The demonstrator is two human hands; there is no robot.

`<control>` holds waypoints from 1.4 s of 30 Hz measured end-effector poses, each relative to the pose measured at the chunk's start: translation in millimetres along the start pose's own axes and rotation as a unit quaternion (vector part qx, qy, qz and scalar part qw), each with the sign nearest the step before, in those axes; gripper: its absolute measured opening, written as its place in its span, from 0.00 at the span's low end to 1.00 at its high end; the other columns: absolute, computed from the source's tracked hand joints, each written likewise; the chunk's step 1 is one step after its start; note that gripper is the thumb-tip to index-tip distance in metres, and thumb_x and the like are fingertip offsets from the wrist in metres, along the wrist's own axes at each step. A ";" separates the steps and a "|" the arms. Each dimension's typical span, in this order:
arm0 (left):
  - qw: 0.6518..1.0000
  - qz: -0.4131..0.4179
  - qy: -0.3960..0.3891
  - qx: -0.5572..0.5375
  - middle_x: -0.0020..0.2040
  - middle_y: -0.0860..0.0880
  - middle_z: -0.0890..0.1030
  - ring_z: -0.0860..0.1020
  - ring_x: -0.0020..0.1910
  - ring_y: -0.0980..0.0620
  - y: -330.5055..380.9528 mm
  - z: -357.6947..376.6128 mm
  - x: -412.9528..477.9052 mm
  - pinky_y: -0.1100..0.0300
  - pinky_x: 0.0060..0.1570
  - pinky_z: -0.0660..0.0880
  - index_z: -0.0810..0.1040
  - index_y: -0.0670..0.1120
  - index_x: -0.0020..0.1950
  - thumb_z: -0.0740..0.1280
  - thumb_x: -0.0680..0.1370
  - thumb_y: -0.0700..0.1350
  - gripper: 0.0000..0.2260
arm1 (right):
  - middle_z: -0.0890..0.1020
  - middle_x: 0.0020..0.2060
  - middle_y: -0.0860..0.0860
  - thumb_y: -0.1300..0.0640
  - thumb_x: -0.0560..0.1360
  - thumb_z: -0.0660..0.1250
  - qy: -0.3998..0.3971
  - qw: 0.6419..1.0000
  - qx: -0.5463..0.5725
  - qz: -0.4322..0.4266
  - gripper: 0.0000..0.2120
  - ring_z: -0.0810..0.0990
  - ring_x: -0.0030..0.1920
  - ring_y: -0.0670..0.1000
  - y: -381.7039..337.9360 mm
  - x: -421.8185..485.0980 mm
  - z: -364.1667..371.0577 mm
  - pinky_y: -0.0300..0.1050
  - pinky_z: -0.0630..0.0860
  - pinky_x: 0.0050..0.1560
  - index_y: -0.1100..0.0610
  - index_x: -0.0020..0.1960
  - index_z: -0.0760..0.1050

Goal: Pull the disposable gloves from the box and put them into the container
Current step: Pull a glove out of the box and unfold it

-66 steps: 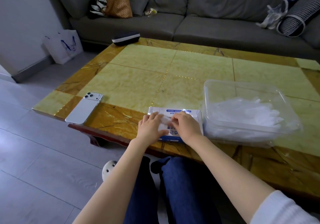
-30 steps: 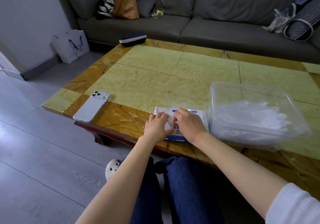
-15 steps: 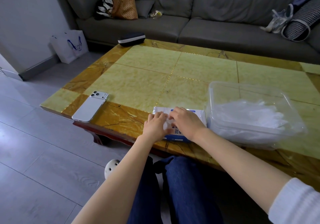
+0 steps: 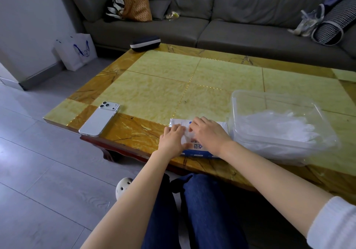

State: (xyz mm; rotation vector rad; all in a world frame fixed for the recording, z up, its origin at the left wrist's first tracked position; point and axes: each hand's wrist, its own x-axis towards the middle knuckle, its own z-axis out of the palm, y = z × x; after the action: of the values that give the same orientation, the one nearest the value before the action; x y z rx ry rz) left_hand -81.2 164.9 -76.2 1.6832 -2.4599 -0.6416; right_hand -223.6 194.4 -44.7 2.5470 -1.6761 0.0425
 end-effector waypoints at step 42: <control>0.953 0.081 0.246 -0.154 0.51 0.50 0.74 0.73 0.47 0.54 44.7 -49.0 -20.0 0.59 0.50 0.73 0.70 0.48 0.53 0.64 0.76 0.36 0.10 | 0.78 0.40 0.52 0.57 0.79 0.62 0.239 0.917 0.180 0.266 0.05 0.76 0.38 0.51 73.6 -25.7 -130.1 0.44 0.72 0.37 0.57 0.46 0.71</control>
State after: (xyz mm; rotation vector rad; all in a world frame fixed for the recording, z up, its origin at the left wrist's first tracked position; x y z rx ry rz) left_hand -97.3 182.6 -11.2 1.3125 -1.9971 -0.4806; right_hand -297.8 200.9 87.4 1.9359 -2.2076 1.0028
